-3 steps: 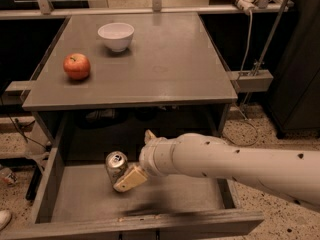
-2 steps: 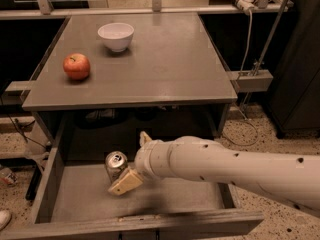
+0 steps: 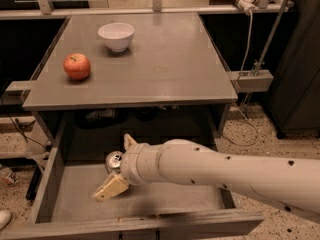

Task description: Pick 7up can from top drawer and place on counter

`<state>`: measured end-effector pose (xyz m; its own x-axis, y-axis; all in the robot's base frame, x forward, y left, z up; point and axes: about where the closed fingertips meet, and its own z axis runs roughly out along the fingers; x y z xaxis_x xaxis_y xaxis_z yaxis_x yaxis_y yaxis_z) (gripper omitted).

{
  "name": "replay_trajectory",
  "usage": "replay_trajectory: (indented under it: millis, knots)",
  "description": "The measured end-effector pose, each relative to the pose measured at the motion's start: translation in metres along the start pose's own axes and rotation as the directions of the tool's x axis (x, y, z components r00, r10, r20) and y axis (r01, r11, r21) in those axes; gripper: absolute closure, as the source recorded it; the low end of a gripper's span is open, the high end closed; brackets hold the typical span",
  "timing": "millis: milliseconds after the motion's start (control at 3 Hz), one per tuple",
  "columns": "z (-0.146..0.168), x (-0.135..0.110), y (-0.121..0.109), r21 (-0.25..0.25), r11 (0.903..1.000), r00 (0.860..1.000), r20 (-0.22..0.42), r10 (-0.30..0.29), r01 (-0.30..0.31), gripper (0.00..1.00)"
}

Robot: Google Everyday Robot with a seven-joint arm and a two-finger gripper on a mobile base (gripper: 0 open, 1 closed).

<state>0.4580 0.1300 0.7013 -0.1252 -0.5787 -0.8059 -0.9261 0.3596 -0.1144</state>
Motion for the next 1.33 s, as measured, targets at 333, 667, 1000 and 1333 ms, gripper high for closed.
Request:
replay_trajectory:
  millis: [333, 667, 1000, 1333]
  knots:
    - [0.0, 0.011, -0.007, 0.018, 0.9997, 0.999, -0.029, -0.018, 0.018, 0.0]
    - [0.01, 0.021, -0.016, 0.032, 0.9987, 0.998, -0.047, -0.039, 0.04, 0.0]
    - [0.021, 0.029, -0.016, 0.026, 0.9992, 0.998, -0.048, -0.029, 0.03, 0.0]
    - [0.021, 0.029, -0.016, 0.026, 0.9992, 0.998, -0.048, -0.029, 0.03, 0.19]
